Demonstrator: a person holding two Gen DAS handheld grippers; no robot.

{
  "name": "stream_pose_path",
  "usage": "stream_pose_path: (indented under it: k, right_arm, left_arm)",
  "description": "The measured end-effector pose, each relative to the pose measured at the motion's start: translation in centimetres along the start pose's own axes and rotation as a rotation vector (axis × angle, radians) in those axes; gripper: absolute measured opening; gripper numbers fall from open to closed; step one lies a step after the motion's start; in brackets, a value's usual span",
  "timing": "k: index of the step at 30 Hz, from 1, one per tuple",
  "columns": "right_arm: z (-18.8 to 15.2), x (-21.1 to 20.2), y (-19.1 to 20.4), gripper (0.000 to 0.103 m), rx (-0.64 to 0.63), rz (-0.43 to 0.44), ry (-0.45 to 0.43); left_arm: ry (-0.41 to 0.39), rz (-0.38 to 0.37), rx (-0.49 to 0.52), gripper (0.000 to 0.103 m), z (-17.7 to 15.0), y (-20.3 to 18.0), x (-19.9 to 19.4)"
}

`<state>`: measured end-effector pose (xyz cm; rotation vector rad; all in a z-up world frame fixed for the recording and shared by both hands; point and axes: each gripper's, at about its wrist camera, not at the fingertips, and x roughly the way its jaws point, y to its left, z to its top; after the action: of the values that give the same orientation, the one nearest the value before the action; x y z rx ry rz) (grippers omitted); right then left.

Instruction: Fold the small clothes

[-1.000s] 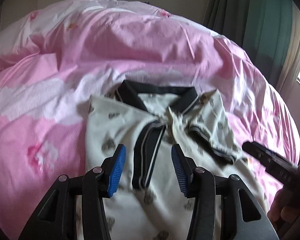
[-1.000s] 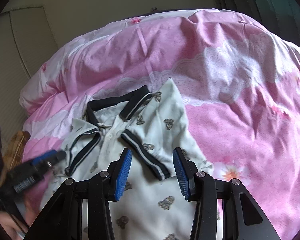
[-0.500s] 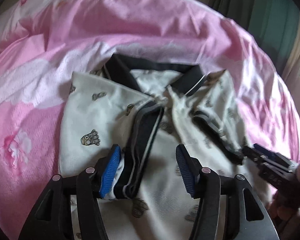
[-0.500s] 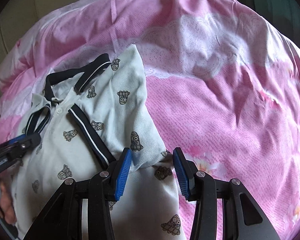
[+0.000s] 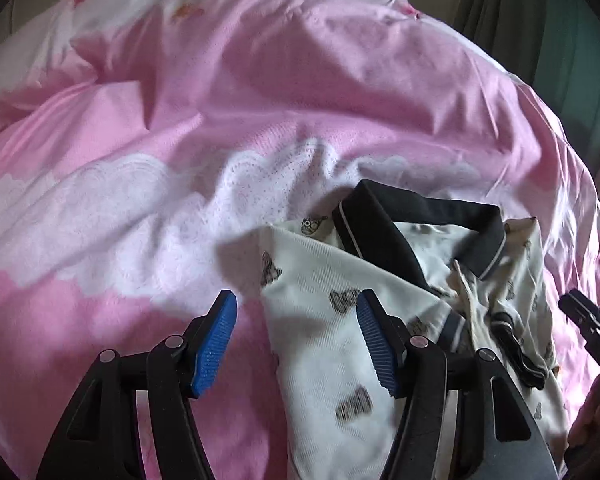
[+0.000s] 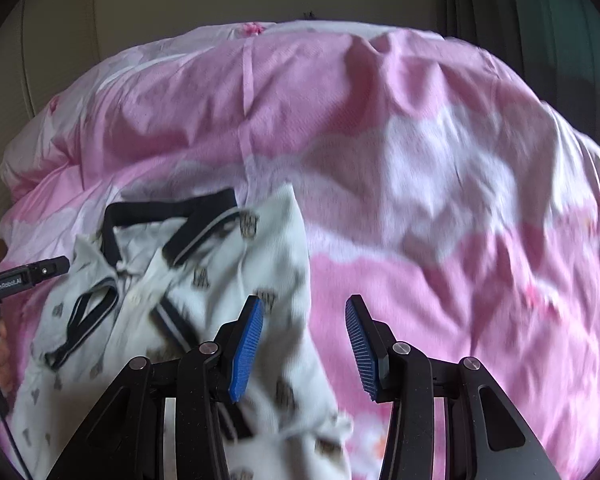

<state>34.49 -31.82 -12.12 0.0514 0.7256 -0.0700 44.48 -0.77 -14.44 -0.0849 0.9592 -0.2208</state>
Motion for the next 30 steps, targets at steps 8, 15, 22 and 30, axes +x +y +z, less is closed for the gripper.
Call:
stream_pose_path:
  k: [8, 15, 22, 30]
  right_arm:
    - [2.4, 4.2, 0.0, 0.044, 0.036, 0.068, 0.032]
    - [3.1, 7.1, -1.6, 0.044, 0.099, 0.159, 0.087]
    - [2.9, 6.5, -1.5, 0.007, 0.090, 0.170, 0.046]
    - [3.7, 6.9, -2.3, 0.006, 0.110, 0.108, 0.032]
  left_arm:
    - [0.066, -0.061, -0.069, 0.045, 1.8, 1.4, 4.0]
    - [0.062, -0.074, -0.047, 0.015, 2.3, 1.5, 4.6]
    - [0.007, -0.003, -0.036, 0.007, 1.8, 0.6, 3.9]
    - [-0.002, 0.064, 0.005, 0.007, 3.0, -0.4, 4.2]
